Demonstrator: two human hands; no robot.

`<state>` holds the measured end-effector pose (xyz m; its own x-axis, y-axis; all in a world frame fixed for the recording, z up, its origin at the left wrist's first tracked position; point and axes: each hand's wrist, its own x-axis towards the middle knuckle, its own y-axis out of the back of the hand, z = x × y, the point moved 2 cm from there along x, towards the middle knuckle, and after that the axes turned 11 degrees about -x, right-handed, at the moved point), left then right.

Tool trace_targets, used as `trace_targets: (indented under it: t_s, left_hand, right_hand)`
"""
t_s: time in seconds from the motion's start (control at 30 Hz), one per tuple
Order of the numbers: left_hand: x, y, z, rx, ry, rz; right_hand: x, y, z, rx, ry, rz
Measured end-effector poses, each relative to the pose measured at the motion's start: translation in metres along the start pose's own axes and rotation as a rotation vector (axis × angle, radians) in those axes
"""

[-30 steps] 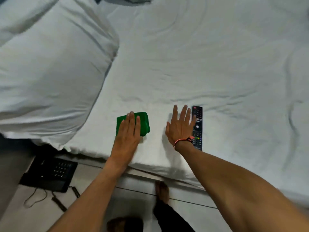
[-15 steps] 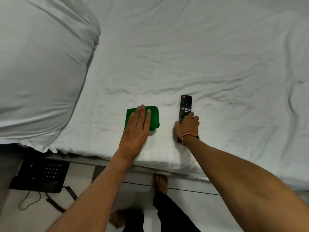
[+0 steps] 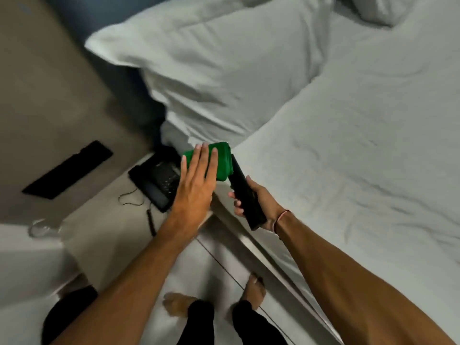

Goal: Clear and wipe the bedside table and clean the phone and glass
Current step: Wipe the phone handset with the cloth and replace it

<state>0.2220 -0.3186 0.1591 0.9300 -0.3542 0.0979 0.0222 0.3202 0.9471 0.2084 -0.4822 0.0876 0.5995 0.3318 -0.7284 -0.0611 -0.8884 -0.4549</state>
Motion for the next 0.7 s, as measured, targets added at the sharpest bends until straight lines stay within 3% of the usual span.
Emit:
trace_targets:
  t_s: [0.1,0.37,0.53,0.7]
  left_hand:
    - [-0.038,0.026,-0.072,-0.098,0.217,0.073]
    - [-0.123,0.032,-0.221,-0.390,0.537,0.090]
    - [-0.158,0.016,-0.271,-0.557,0.641,0.221]
    - [-0.179,-0.014,-0.297,-0.630,0.656,0.255]
  right_hand:
    - [0.034,-0.080,0.028,-0.019,-0.109,-0.169]
    - [0.120,-0.231,0.113,-0.045,-0.253,-0.417]
    - [0.165,-0.287,0.146,0.009,-0.244,-0.362]
    - [0.216,-0.289,0.170,-0.048,-0.297,-0.263]
